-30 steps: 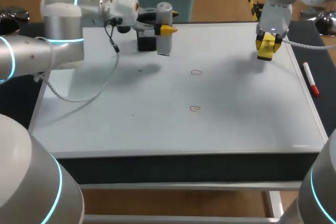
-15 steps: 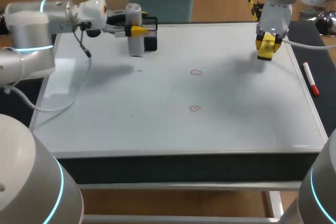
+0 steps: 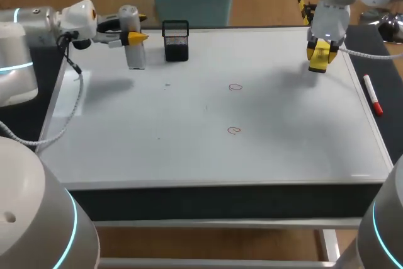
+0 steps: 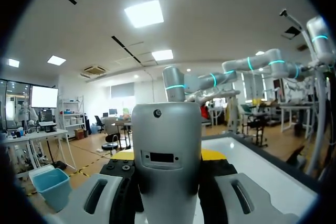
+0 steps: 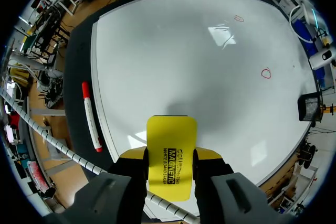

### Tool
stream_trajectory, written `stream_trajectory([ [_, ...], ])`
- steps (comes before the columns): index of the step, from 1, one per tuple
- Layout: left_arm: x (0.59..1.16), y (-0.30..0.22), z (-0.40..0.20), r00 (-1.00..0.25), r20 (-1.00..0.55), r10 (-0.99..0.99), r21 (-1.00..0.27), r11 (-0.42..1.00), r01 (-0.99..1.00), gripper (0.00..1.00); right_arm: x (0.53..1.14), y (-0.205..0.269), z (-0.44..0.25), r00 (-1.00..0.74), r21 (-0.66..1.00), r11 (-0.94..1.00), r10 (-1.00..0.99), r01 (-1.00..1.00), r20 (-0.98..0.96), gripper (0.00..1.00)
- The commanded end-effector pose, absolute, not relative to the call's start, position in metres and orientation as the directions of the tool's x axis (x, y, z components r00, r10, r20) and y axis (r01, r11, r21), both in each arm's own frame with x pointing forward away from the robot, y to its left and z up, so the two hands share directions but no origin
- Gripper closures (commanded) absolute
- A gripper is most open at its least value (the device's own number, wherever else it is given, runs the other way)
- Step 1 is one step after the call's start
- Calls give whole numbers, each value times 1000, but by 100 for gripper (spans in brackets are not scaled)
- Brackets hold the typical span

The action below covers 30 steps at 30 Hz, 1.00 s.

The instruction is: Pick up the inspection probe, press it on each red-marked spot on the whiteboard one by one, put down the probe, pick up the eraser, and wipe off all the red marks.

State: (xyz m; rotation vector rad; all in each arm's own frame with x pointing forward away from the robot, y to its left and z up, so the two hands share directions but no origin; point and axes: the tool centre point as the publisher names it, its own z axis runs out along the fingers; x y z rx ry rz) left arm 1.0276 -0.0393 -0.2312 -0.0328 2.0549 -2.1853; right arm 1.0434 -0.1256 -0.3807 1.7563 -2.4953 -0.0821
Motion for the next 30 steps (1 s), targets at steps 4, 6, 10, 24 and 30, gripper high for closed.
stream_trajectory([
  [4,1022,-22,-229,-987,-84,-139,-994,-62,94,100,1045,-126,-380,-333,95,336,-942,-937,45,100],
  [6,1025,-14,-230,-986,-81,-147,-994,-66,91,100,1045,-126,-380,-333,95,336,-942,-937,45,100],
  [10,1022,-6,-229,-983,-74,-168,-994,-72,87,100,1045,-126,-380,-333,95,336,-942,-937,45,100],
  [24,1022,-6,-229,-983,-74,-168,-994,-72,87,100,1045,-126,-380,-333,95,336,-942,-937,45,100],
  [30,1022,-6,-229,-983,-74,-168,-994,-72,87,100,1031,-78,-370,-277,58,278,-961,-959,24,100],
])
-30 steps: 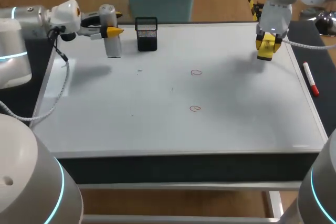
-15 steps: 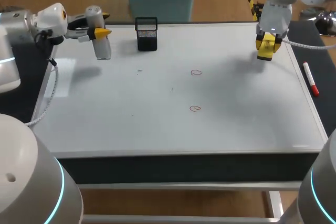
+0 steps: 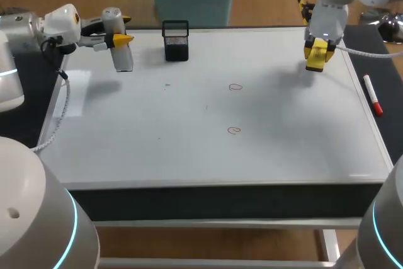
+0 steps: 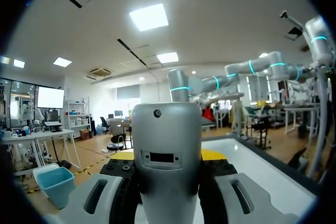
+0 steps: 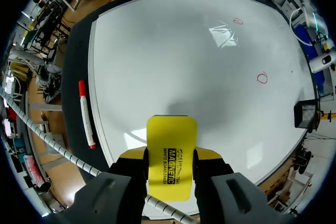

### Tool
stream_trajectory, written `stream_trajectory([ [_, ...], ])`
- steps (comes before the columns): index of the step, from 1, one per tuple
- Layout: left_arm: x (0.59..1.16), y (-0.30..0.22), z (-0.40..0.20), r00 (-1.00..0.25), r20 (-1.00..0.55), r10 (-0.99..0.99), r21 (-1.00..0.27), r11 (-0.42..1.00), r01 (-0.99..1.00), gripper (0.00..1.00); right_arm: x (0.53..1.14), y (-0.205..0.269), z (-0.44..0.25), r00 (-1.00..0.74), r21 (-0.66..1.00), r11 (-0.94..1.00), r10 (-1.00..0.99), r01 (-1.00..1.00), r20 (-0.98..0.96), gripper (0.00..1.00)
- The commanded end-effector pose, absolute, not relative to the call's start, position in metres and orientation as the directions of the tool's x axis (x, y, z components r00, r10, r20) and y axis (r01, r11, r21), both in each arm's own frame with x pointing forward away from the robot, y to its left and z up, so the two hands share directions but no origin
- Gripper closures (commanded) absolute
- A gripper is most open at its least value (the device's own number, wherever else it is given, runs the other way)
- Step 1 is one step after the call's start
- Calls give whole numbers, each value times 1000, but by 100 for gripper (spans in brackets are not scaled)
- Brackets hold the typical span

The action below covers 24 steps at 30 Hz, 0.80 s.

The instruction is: Pick up the inspection probe, press it on each red-marked spot on the whiteboard one by one, put down the probe, pick up the eraser, and wipe off all the red marks.

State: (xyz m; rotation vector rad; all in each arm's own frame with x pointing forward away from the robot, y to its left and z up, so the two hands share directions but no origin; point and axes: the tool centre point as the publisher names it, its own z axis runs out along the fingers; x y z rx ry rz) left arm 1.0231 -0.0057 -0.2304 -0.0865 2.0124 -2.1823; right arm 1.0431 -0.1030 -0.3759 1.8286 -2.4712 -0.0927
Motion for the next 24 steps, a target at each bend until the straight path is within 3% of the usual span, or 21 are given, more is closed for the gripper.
stream_trajectory([
  [1,1022,-6,-229,-983,-74,-168,-994,-72,87,100,1028,-69,-369,-263,55,264,-964,-963,24,100],
  [14,1022,-6,-229,-983,-74,-168,-994,-72,87,100,989,48,-368,-102,58,102,-995,-993,-7,100],
  [24,1022,-6,-229,-983,-74,-168,-994,-72,87,100,985,98,-378,-5,71,5,-1000,-997,-7,100],
])
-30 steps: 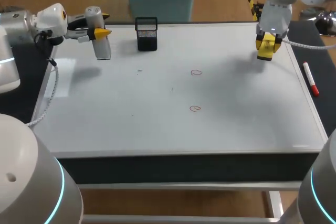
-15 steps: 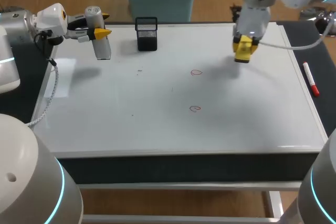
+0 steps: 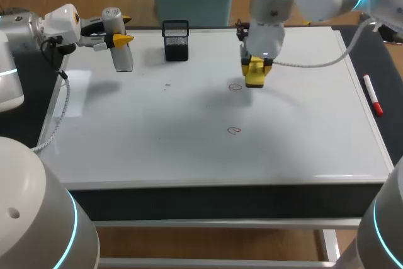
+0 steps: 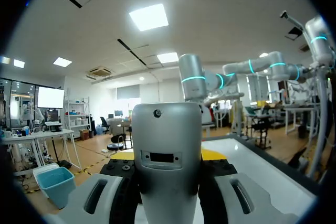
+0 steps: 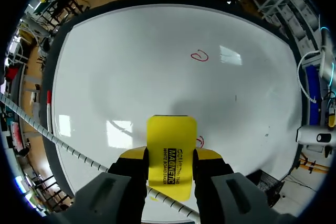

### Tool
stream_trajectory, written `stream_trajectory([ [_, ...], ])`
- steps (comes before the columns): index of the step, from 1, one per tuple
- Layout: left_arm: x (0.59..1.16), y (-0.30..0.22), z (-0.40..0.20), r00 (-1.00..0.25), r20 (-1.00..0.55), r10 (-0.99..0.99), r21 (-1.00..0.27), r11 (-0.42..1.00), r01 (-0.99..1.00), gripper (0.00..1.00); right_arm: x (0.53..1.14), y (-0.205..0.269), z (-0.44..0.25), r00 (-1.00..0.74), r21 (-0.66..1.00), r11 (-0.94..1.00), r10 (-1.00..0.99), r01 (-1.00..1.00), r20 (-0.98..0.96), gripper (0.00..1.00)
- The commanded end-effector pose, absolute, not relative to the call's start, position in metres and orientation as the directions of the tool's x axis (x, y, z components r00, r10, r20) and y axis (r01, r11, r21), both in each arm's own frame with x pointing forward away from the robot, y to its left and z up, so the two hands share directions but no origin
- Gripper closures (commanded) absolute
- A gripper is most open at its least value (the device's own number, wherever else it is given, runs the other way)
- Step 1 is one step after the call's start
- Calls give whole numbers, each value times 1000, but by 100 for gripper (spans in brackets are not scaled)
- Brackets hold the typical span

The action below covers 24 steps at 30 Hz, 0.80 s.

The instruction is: Pick up the inspection probe, press it on each red-marked spot on the whiteboard one by one, put down the probe, pick up the eraser, and wipe off all the red marks.

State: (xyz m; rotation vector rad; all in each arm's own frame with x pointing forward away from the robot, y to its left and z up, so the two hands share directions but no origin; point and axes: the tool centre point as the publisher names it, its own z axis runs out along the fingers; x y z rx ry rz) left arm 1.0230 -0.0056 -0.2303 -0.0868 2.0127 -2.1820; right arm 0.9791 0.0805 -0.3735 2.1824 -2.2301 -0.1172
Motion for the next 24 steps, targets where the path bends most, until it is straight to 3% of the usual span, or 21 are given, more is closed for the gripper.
stream_trajectory([
  [1,1022,-6,-229,-983,-74,-168,-994,-72,87,100,983,102,-378,3,71,-4,-1000,-997,-9,100],
  [9,1022,-6,-229,-983,-74,-168,-994,-72,87,100,978,131,-387,44,62,-43,-999,-997,13,100],
  [24,1022,-6,-229,-983,-74,-168,-994,-72,87,100,984,136,-413,64,68,-63,-998,-996,2,100],
])
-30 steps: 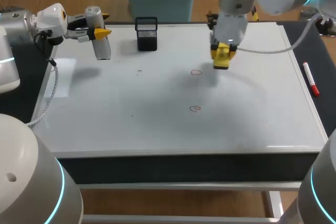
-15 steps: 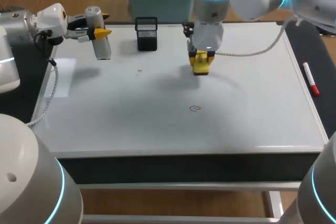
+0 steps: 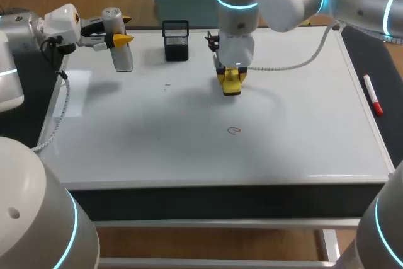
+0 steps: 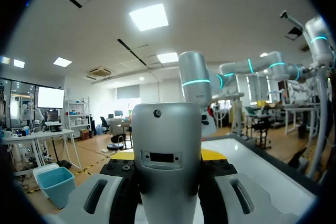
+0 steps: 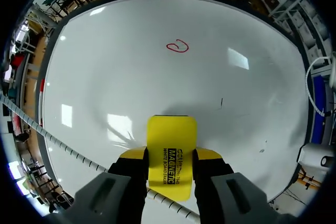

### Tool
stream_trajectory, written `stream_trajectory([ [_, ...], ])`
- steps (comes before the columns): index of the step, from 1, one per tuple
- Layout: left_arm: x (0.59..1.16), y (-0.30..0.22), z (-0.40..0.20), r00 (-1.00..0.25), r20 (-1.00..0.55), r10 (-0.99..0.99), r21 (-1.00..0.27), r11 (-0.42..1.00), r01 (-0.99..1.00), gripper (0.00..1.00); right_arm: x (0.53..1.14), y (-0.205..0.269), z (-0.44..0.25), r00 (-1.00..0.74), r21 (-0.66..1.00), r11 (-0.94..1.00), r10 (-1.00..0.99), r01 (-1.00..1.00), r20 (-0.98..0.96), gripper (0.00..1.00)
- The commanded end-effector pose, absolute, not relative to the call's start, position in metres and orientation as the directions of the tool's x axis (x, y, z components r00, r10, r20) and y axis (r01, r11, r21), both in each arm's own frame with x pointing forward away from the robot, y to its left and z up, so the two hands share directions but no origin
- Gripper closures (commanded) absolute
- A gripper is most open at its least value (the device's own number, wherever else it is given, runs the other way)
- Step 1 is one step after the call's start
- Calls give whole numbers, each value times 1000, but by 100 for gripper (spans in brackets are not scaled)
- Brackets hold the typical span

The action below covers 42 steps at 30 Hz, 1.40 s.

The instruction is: Pick up the inspection probe, press it on each red-marked spot on the whiteboard one by one, put down the probe, pick up the eraser, and wipe off all the red marks.

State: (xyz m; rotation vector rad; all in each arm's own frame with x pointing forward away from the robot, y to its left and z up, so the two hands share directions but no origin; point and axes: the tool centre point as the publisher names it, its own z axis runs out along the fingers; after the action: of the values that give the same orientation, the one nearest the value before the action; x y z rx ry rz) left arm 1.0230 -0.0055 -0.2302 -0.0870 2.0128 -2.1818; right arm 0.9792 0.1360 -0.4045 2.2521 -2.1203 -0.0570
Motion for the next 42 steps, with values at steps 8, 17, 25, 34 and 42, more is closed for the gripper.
stream_trajectory([
  [8,1022,-6,-229,-983,-74,-168,-994,-72,87,100,986,135,-419,73,79,-72,-997,-994,5,100],
  [17,1022,-6,-229,-983,-74,-168,-994,-72,87,100,985,133,-423,82,93,-82,-997,-992,-5,100],
  [25,1022,-6,-229,-983,-74,-168,-994,-72,87,100,984,117,-426,53,95,-53,-999,-994,2,100],
  [34,1022,-6,-229,-983,-74,-168,-994,-72,87,100,983,96,-427,12,95,-11,-1000,-995,12,100],
  [42,1022,-6,-229,-983,-74,-168,-994,-72,87,100,984,74,-426,-29,91,31,-999,-995,20,100],
])
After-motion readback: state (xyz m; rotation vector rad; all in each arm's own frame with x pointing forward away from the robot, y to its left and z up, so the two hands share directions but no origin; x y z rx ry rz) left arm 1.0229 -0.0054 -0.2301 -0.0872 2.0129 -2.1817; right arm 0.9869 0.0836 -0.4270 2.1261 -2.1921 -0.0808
